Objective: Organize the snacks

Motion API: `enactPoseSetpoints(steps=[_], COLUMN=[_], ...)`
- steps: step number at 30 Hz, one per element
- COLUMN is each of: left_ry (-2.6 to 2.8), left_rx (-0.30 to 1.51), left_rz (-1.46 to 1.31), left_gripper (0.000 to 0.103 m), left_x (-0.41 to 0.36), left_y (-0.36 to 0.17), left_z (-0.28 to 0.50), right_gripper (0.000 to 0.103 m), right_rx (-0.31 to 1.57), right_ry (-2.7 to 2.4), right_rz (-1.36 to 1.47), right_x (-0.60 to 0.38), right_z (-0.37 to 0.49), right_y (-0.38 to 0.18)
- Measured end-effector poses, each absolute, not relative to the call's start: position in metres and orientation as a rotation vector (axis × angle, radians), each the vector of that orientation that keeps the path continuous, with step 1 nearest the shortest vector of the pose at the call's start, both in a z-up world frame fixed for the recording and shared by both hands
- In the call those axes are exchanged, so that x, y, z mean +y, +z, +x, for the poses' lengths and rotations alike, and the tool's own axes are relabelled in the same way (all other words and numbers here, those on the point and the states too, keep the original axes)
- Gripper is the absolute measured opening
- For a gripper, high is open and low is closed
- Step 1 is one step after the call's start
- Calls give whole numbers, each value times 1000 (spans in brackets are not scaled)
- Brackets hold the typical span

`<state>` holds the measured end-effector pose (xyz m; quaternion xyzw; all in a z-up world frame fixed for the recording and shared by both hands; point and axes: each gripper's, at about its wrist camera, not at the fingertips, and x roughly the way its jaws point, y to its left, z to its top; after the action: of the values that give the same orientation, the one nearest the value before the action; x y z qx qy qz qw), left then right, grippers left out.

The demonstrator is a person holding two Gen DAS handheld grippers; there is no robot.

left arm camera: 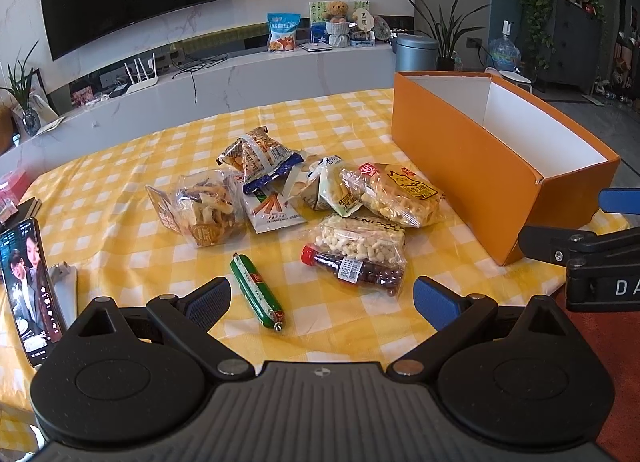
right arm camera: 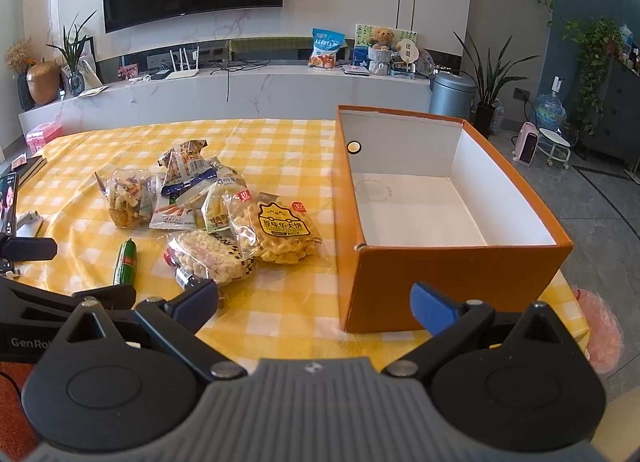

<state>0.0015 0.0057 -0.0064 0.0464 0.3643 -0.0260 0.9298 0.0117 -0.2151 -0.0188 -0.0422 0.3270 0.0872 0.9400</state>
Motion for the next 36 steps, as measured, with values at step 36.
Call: enactPoseSetpoints(steps=[36], left_ry=[-57], left_rx=[761], left_rz=[78], left_gripper=[103], left_x=[8], left_y=[-8], left_z=[-1], right_gripper=[100], right_rx=[691], right_ry=[182], right_rz=[-110], right_x=[-209], right_z=[11], right_y=[-22])
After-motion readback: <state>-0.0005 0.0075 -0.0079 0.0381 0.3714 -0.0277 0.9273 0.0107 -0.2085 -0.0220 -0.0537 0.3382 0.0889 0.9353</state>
